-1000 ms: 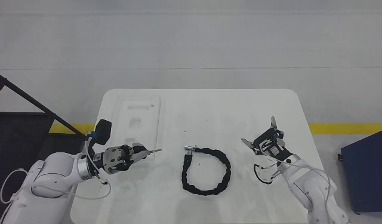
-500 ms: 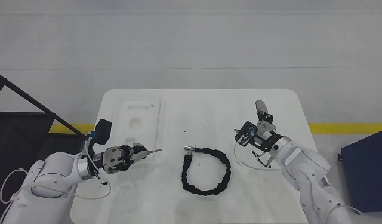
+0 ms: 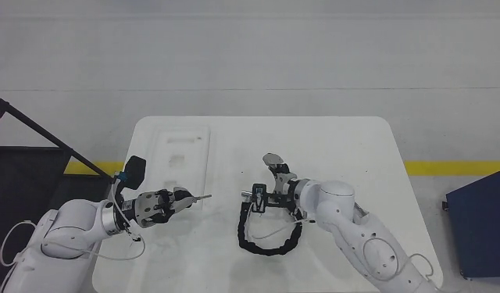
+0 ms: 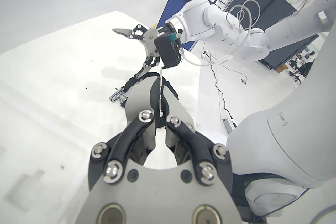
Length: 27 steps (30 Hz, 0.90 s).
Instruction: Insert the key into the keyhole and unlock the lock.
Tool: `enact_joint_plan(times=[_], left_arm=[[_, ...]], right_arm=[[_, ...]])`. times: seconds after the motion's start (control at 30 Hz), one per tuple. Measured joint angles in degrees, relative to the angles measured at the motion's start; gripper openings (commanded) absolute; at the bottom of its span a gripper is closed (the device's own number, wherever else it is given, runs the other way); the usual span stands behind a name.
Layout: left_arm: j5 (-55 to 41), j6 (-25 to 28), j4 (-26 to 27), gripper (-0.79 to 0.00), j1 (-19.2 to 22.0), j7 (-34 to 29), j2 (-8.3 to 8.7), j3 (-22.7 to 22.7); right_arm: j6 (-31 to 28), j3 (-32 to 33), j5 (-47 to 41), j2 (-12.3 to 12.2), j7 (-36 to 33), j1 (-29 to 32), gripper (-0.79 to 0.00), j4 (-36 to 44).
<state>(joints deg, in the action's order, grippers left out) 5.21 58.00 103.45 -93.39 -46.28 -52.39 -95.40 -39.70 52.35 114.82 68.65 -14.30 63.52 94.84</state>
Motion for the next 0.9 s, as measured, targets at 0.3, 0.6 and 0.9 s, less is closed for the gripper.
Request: enact_joint_plan(times=[0.3,0.6,0.9], left_arm=[[0.0,0.0,0.0,-0.785,0.0,0.0,0.00,0.0],[0.0,0.0,0.0,-0.785,0.0,0.0,0.00,0.0],[0.0,0.0,0.0,-0.785,0.0,0.0,0.00,0.0]], right_arm=[[0.1,0.2,-0.2,0.0,0.1,0.1,0.000,0.0],[-18.6,4.0,-43.9,0.2,-6.7,-4.8,0.000,-17.3],[-18.3,-8.0,-77.6,-0.9,-31.1,-17.8,0.000,-19.1]])
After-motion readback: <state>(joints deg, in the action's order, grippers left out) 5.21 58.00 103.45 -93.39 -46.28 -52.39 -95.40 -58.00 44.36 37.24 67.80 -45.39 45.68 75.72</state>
